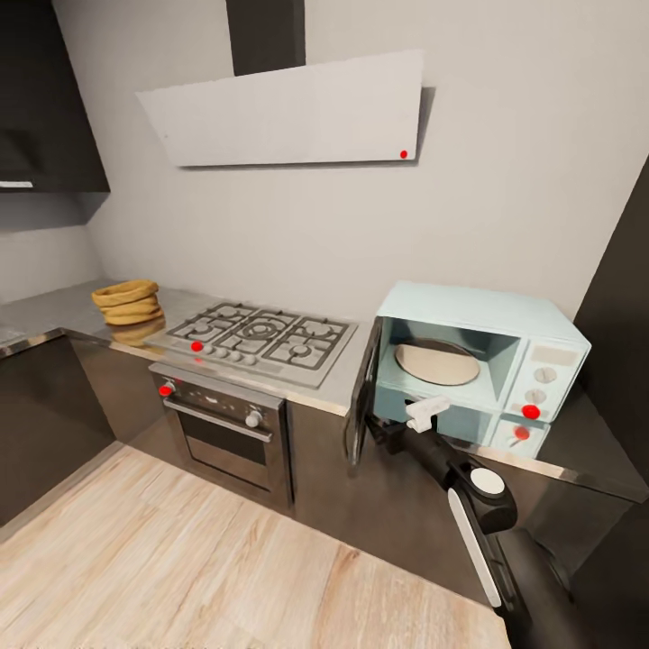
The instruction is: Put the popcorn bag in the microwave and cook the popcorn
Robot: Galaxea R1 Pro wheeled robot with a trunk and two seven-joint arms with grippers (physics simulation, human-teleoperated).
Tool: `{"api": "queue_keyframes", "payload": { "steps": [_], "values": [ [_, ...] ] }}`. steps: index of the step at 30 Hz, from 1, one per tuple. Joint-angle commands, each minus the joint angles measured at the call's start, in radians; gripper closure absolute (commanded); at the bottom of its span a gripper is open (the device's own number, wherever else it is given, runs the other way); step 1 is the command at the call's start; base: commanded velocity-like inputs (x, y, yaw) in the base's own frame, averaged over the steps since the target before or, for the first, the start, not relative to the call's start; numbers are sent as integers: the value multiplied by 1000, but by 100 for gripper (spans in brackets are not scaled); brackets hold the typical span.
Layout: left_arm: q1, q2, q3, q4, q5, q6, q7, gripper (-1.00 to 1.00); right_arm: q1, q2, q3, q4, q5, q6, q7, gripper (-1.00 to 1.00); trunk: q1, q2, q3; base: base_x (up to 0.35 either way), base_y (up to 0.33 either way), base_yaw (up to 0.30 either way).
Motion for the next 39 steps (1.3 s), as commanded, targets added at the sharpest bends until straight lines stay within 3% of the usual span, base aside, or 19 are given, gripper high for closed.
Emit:
{"api": "queue_keyframes", "payload": {
  "steps": [1,20,27,34,39],
  "values": [
    [-1,-1,6,1,2,-3,-1,-100,-1,0,0,-1,3,5,5,-100,0,-1,-1,0,0,24],
    [-1,-1,6,1,2,-3,-1,-100,-2,-7,-13,-3,2,5,5,-100,0,-1,-3,0,0,22],
    [0,-1,6,1,2,-3,-1,-100,-2,-15,-145,-1,4,7,10,-100,0,-1,-3,0,0,0],
    [-10,-1,9,-22,2,-10,-7,-100,-19,-26,-186,-25,28,17,14,-100,0,-1,-3,-21,-1,0],
    [-9,-4,0,-22,-6,-10,-7,-100,4,-44,-214,-24,57,43,14,-100,0,-1,-3,-244,-84,0]
  ]
}}
